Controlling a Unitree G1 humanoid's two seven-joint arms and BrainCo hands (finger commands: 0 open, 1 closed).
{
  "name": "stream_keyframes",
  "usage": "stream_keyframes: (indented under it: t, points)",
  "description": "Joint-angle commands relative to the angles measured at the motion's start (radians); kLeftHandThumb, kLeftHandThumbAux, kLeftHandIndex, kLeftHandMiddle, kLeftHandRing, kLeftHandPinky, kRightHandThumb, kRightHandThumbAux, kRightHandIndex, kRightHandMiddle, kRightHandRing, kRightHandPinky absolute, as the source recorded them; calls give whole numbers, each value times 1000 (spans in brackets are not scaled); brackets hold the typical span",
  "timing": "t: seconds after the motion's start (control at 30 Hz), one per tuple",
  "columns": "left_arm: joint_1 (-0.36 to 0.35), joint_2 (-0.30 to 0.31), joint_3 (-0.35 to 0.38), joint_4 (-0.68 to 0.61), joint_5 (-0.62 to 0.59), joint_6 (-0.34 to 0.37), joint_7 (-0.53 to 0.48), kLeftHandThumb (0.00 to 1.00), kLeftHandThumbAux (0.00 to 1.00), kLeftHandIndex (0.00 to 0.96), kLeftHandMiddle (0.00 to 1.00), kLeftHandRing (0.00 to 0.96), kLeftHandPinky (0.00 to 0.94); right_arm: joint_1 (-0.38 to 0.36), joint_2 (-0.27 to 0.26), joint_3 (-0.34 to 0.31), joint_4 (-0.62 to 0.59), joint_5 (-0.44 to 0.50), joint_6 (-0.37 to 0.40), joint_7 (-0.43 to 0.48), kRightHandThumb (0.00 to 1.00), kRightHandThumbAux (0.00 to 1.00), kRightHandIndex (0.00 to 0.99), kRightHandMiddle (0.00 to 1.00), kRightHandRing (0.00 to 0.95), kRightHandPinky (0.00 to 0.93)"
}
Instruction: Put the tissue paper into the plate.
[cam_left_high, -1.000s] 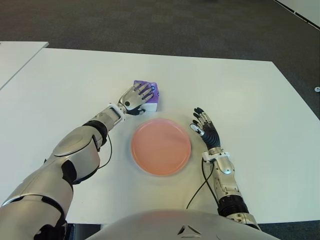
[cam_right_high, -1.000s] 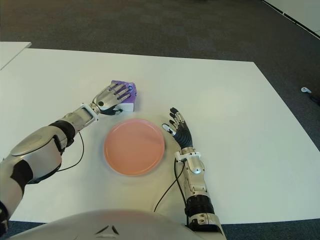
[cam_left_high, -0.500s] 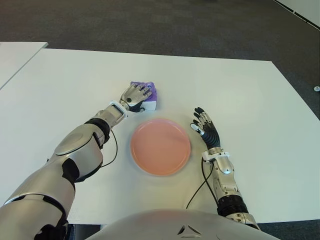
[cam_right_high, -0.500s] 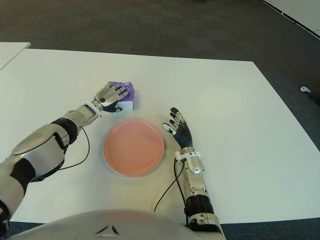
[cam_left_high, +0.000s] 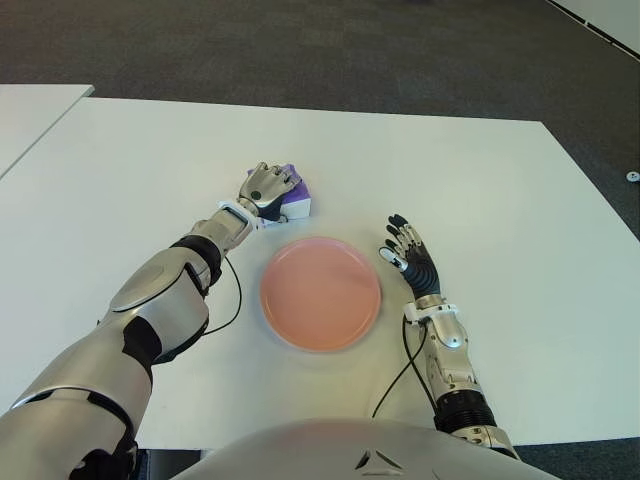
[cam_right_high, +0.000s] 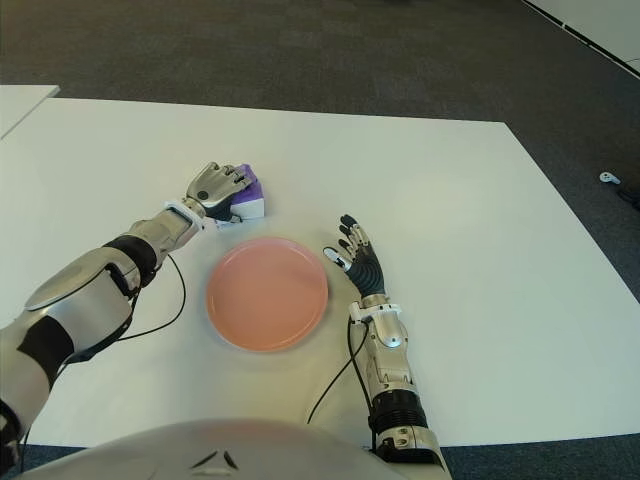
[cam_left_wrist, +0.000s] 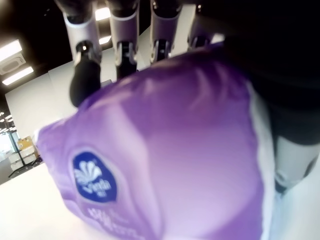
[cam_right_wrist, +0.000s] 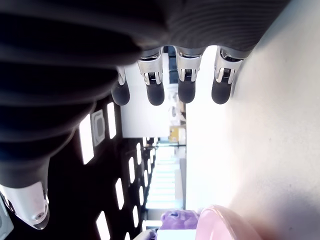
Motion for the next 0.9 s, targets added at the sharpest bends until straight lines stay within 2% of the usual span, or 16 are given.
stream_keyframes:
  t: [0.03,0.37,0.73,0.9]
  points:
    - [127,-4,-18,40,21,-59,-117,711,701,442,880,844,845,123,6,2,93,-1,90,1,0,594,0,0,0,0]
    - [130,2,4,42,13,-77,-135,716,699,442,877,849,851,123,4,2,93,1,86,5,0,606,0,0,0,0]
    - [134,-1,17,48,11,-62,-146,715,699,442,875,853,855,120,3,2,93,0,86,4,0,607,0,0,0,0]
    - [123,24,37,42,0,-74,-130,714,699,442,885,858,861,119,4,2,92,0,91,2,0,602,0,0,0,0]
